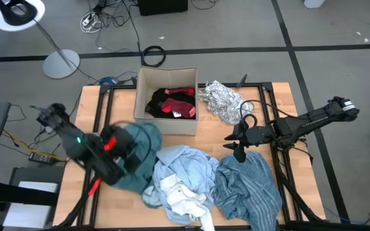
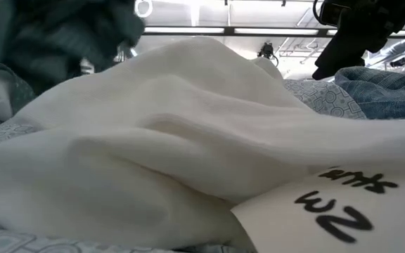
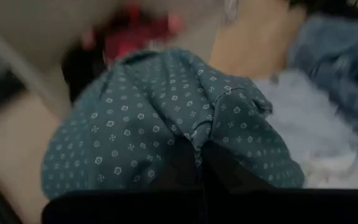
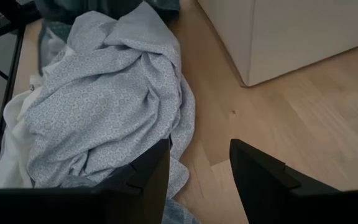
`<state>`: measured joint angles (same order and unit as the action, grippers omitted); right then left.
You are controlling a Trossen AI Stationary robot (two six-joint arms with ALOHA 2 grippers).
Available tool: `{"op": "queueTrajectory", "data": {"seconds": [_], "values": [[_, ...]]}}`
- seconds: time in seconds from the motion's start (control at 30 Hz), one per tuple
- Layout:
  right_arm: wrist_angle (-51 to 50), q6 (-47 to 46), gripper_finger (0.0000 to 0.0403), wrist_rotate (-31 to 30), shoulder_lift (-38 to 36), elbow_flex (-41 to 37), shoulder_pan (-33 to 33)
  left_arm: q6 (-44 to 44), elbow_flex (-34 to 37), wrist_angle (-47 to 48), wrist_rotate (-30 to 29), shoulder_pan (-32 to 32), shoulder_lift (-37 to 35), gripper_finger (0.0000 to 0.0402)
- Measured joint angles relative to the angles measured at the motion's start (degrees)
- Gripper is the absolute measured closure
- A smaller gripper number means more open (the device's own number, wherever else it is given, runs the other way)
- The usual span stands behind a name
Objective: Sort clothes
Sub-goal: Put the green cloth into the laundry organizer
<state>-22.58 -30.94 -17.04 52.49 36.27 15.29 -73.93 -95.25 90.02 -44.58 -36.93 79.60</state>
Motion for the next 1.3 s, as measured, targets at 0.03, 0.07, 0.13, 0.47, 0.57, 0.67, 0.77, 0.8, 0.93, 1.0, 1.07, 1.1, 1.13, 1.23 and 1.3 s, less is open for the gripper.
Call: {"op": "queueTrajectory", "data": {"seconds": [0.03, 0.07, 0.13, 0.47, 0.57, 0.67, 0.77, 0.8, 0.93, 1.0, 1.07, 1.1, 1.13, 1.23, 1.3], "values": [[0.01, 0.01, 0.0234, 0.01, 0.00, 0.00, 0.00, 3.83, -2.52, -0.09, -1.19, 1.49, 0.04, 0.0400], [0.01, 0.01, 0.0234, 0.00, -0.01, 0.00, 0.02, 7.32, -5.03, -0.05, -2.17, 2.94, 0.06, 0.0400], [0.00, 0.02, 0.0234, 0.00, 0.00, 0.00, 0.02, 14.15, -9.62, -0.60, -3.92, 6.53, -0.05, 0.0400], [0.02, 0.02, 0.0234, 0.01, 0.00, 0.00, 0.02, 54.25, -25.47, -23.41, -2.58, 28.58, -0.05, 0.0401], [0.02, 0.02, 0.0234, -0.01, 0.00, 0.00, 0.02, 65.49, -27.58, -36.47, -0.27, 33.75, 0.01, 0.0401], [0.00, 0.04, 0.0234, 0.00, 0.00, 0.00, 0.02, 73.94, -28.60, -48.73, 1.99, 38.12, -0.01, 0.0401], [0.01, 0.04, 0.0234, 0.01, 0.00, 0.00, 0.02, 80.80, -28.75, -59.02, 2.21, 41.43, 0.05, 0.0401], [-0.01, 0.05, 0.0234, -0.01, -0.02, 0.00, 0.02, 82.79, -28.75, -62.63, 2.21, 42.49, 0.31, 0.0401], [-0.01, 0.61, 0.0234, -0.02, 0.00, 0.00, 0.02, 87.87, -28.76, -73.54, 3.26, 46.22, 1.22, 0.0401], [-0.02, 0.63, 0.0234, -0.02, 0.00, -0.02, 0.02, 88.53, -28.86, -74.56, 5.46, 47.79, 1.65, 0.0401], [-0.04, 0.63, 0.0234, -0.02, 0.00, -0.02, 0.02, 88.32, -28.82, -70.74, 6.61, 48.85, 1.95, 0.0401], [-0.14, 0.65, 0.0234, -0.02, 0.00, -0.02, 0.02, 87.96, -28.82, -68.20, 6.71, 49.04, 2.41, 0.0401], [-0.22, 0.66, 0.0234, -0.02, 0.00, -0.02, 0.02, 87.24, -28.82, -65.20, 6.73, 49.26, 2.74, 0.0401], [-0.23, 0.66, 0.0234, -0.02, 0.00, -0.02, 0.02, 83.34, -28.69, -54.46, 6.86, 50.06, 4.14, 0.0401], [-0.23, 0.64, 0.0234, -0.02, 0.00, -0.02, 0.02, 79.50, -28.69, -47.20, 7.01, 50.38, 5.28, 0.0401]]}}
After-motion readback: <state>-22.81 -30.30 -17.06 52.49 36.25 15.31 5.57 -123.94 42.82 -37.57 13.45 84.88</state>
